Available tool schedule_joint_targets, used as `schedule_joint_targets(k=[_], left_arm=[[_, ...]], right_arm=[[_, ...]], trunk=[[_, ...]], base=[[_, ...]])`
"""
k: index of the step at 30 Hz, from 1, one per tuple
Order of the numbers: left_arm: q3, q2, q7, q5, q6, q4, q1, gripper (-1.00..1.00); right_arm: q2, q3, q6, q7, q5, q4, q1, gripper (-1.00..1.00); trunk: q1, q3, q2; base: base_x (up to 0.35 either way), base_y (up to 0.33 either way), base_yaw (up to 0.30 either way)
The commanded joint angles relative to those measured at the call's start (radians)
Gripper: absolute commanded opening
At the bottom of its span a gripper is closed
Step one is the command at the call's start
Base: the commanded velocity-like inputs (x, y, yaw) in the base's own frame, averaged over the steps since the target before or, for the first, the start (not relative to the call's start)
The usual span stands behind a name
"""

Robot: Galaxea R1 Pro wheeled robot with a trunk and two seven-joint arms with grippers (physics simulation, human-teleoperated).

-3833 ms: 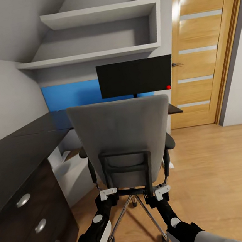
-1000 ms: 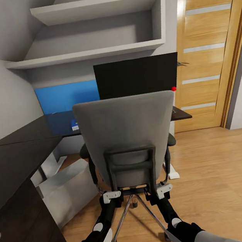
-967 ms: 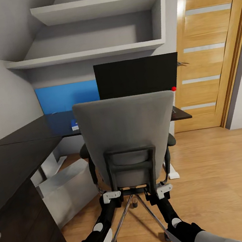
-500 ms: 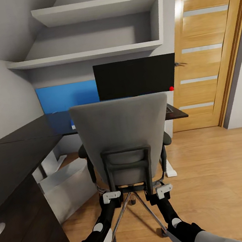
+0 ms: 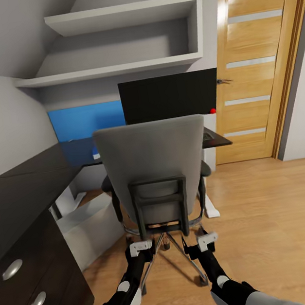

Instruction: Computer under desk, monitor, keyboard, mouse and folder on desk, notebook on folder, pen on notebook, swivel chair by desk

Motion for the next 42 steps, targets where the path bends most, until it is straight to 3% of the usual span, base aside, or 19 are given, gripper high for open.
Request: schedule_joint_targets(k=[1, 18, 42], left_arm=[[-0.001, 0.000, -0.003, 0.003, -0.003, 0.001, -0.001, 1.00], [0.001, 0.000, -0.001, 0.005, -0.002, 0.001, -0.001, 1.00], [0.002, 0.000, 0.000, 0.006, 0.000, 0.001, -0.001, 1.00]], right_arm=[[0.000, 0.009, -0.003, -0.005, -0.007, 0.002, -0.001, 1.00], [-0.001, 0.009, -0.004, -0.005, -0.007, 0.006, -0.001, 1.00], [-0.001, 0.009, -0.004, -0.005, -0.007, 0.019, -0.001, 1.00]], trunk=[[-0.001, -0.001, 0.000], [-0.001, -0.001, 0.000], [-0.015, 0.091, 0.012]], base=[[-0.316, 0.000, 0.000], [-0.326, 0.000, 0.000], [-0.328, -0.066, 0.000]])
